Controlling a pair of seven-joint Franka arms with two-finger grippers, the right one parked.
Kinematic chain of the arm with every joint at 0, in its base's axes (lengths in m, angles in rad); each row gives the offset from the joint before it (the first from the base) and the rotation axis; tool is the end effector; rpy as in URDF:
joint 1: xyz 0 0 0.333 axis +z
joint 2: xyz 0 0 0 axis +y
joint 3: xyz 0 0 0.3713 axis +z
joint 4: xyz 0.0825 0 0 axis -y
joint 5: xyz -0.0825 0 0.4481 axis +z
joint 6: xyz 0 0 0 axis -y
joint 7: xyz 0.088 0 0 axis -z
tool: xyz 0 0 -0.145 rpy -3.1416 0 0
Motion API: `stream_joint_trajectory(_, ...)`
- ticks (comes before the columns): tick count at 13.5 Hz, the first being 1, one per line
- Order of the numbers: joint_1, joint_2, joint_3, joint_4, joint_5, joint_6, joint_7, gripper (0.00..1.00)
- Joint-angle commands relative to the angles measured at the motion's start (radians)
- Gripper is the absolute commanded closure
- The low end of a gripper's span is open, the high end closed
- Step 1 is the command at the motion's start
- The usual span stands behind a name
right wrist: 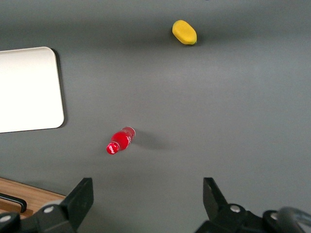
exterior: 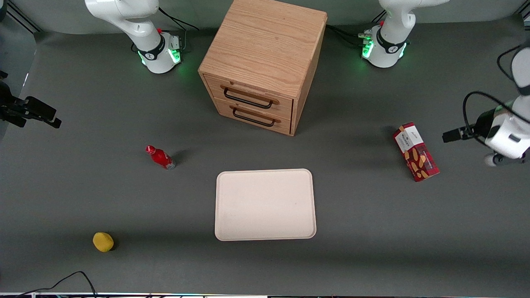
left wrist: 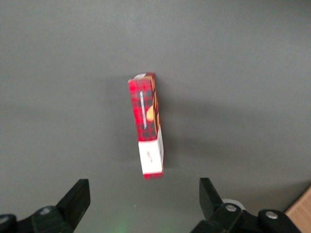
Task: Place red cookie box on tray
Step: 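Move the left gripper down over the red tartan cookie box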
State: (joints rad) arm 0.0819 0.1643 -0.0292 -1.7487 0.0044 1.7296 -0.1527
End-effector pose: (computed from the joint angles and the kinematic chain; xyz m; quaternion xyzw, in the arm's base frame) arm 0.6510 0.0357 0.4546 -0.9906 -0.1015 0.0914 0.0043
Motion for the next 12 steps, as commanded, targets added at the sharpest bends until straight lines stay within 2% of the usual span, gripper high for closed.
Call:
stream_joint_trajectory(1,0.008,0.052,0.014,-0.041,-0.027,0.114,-0.001,0.0)
stream_joint_trajectory(5,0.051,0.096,0.017,-0.176,-0.075,0.367,0.002,0.0)
stream_joint_trajectory(12,0.042,0.014,0.017,-0.534,-0.081,0.784,-0.059,0.0)
